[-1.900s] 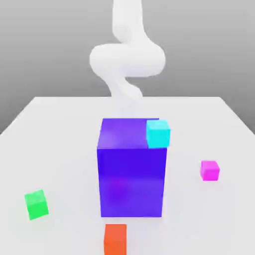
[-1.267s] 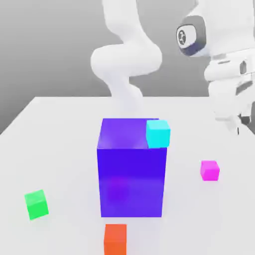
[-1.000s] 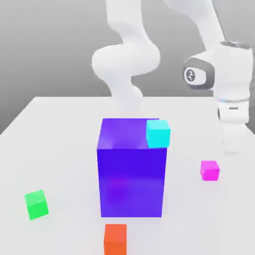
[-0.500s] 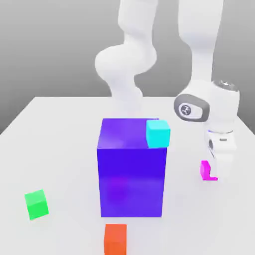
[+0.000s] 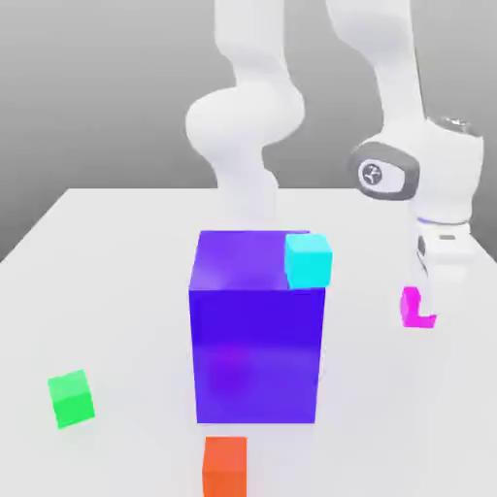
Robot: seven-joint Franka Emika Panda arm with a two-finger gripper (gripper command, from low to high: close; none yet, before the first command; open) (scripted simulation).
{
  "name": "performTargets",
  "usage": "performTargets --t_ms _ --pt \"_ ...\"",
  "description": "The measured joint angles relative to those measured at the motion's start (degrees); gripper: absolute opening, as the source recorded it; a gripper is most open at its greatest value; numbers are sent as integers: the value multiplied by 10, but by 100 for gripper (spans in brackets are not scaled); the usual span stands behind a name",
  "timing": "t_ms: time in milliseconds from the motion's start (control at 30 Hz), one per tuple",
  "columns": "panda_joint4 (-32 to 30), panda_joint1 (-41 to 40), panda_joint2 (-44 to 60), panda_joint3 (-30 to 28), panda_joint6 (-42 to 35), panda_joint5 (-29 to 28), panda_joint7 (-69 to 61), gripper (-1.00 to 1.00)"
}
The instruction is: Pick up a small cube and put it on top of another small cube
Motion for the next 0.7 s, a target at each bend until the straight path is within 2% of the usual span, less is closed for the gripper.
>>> performTargets --t_ms 200,433,700 --pt "90 -128 -5 -63 -20 -43 -10 -100" --pt "167 -330 -2 -161 -64 -52 -85 -100" --pt "153 -471 4 -212 -112 -2 -221 -100"
